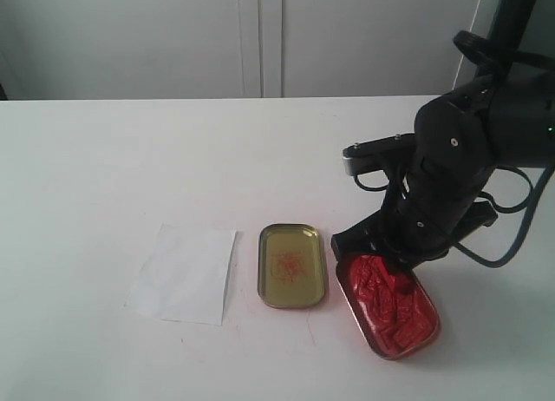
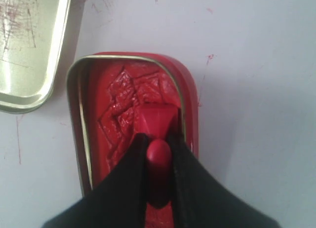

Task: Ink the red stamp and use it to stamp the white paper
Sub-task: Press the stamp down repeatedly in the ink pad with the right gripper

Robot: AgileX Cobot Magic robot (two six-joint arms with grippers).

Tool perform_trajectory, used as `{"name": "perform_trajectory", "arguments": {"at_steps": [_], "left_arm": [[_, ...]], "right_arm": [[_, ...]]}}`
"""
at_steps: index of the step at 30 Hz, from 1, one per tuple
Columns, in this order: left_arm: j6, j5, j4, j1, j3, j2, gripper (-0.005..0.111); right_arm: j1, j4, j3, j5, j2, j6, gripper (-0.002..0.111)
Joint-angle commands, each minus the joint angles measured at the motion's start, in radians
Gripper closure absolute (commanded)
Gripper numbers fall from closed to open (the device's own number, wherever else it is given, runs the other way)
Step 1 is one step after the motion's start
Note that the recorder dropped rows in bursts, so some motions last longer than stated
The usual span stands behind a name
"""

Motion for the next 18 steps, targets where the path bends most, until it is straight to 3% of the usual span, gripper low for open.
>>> {"name": "perform_trajectory", "arguments": {"at_steps": [1,18], "left_arm": [[-0.003,0.014,0.001,0.001,0.010,-0.003,0.107],[-0.003,0.014,0.001,0.001,0.010,-0.003,0.107]], "right_arm": [[-0.007,-0.003,-0.009,-0.023,-0.008,0.005,0.108],[-0.007,-0.003,-0.009,-0.056,-0.008,0.005,0.108]]}}
